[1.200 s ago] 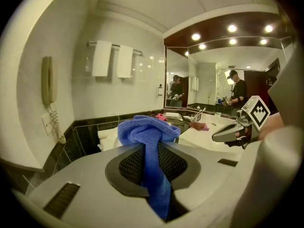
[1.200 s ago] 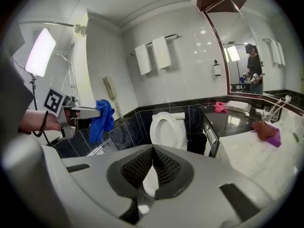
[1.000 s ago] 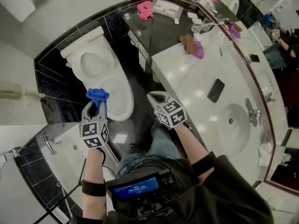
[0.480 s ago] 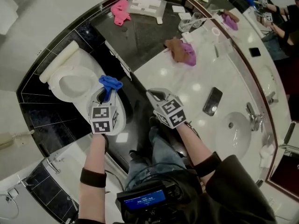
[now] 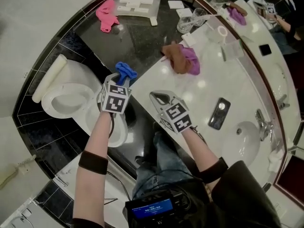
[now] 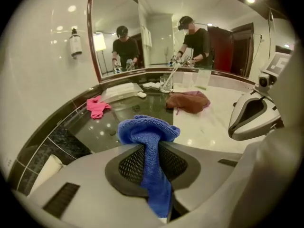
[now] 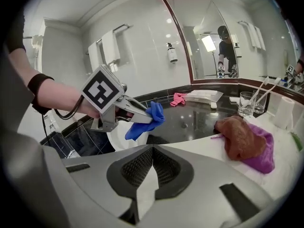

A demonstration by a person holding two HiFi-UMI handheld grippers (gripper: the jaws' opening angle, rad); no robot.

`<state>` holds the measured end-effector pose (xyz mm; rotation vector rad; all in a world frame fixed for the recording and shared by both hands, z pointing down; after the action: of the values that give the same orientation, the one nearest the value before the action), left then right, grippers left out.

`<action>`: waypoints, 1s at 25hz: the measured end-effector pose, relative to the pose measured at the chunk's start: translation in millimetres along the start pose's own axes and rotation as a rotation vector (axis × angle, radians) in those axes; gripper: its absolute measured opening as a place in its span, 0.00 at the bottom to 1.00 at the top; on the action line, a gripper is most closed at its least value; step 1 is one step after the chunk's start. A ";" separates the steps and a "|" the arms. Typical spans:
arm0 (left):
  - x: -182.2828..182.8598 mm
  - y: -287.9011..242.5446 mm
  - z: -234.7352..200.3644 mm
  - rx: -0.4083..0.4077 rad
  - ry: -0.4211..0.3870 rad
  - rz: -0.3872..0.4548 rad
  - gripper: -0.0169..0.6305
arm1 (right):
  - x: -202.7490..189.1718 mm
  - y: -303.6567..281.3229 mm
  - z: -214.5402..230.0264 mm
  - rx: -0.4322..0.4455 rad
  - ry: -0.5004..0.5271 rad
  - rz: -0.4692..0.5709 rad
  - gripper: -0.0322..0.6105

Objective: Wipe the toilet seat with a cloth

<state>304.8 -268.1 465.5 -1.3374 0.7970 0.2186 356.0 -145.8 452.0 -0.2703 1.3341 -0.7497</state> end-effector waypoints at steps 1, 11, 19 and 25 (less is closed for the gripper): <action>1.5 -10.0 -0.6 -0.009 -0.015 -0.019 0.14 | 0.1 -1.2 4.0 0.000 -0.007 -0.001 0.05; 1.7 -65.9 3.0 -0.070 -0.080 -0.152 0.16 | -10.3 -4.4 30.6 -0.014 -0.041 -0.003 0.05; 1.1 -71.9 12.7 -0.115 -0.063 -0.145 0.43 | -16.5 -5.8 31.7 -0.008 -0.052 -0.016 0.05; 1.9 -58.2 11.7 -0.089 -0.058 -0.110 0.46 | -19.1 -5.9 24.9 0.000 -0.052 -0.021 0.05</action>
<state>343.9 -272.7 509.9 -1.4481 0.6693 0.2073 376.7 -143.9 476.3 -0.3026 1.2843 -0.7555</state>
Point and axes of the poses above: the fingertips, and each gripper's own axes: y backward along the fingers, z to its right, x out of its top, the point moved 2 cm from there along y, backward along the fingers, and after that the axes turned 2 degrees about -x, right-handed, at the moved point
